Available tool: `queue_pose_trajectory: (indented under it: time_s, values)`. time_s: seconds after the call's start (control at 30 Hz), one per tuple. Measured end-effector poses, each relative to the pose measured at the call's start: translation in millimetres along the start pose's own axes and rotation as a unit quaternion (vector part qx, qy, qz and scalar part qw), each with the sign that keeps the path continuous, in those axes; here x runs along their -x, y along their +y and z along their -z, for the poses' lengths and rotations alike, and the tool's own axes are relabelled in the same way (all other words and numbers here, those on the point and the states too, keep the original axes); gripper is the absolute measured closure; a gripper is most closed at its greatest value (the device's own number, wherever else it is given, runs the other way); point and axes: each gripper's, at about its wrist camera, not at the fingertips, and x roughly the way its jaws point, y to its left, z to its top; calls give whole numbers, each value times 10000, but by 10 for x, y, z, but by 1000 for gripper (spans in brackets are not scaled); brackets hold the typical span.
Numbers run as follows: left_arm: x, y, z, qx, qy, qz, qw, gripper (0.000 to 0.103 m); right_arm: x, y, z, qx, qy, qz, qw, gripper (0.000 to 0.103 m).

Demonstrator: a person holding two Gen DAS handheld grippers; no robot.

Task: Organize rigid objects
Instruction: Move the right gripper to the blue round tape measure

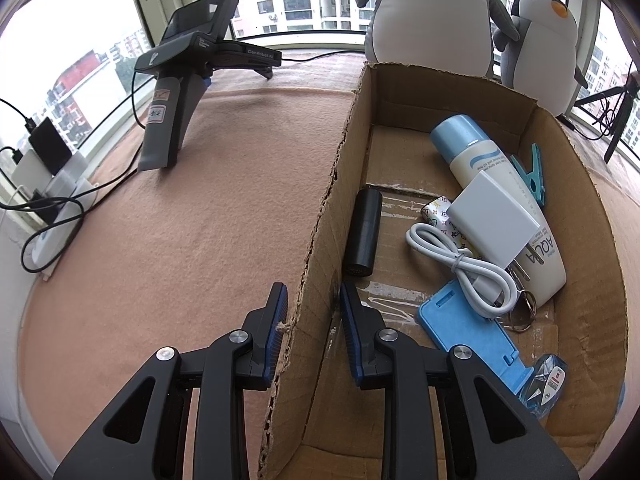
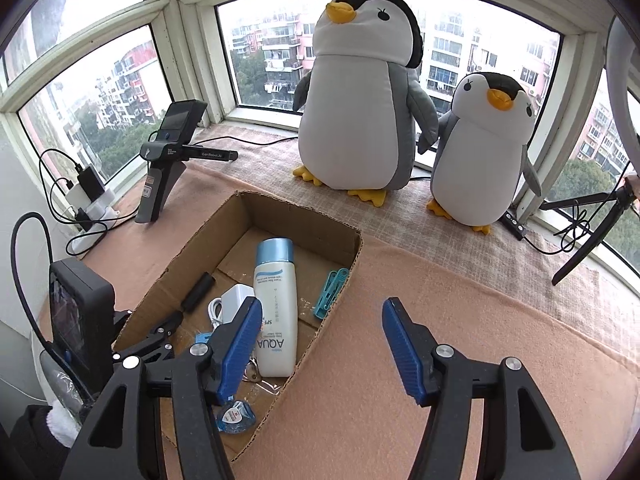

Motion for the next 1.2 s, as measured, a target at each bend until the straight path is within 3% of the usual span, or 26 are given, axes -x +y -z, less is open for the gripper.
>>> queue_pose_trajectory:
  time_s: [0.3, 0.63, 0.9, 1.2]
  values:
    - [7, -2, -23, -257, 73, 105, 9996, 79, 742, -111, 251, -508, -311, 466, 9971, 43]
    - [-4, 13, -55, -644, 126, 218, 9976, 79, 1353, -164, 754, -1262, -453, 836, 9874, 40]
    - [4, 12, -53, -790, 76, 250, 9965, 79, 1082, -130, 1424, -1596, -117, 928, 9827, 39]
    - [10, 13, -43, -787, 30, 225, 9966, 79, 455, -112, 1862, -1352, 373, 1005, 9850, 39]
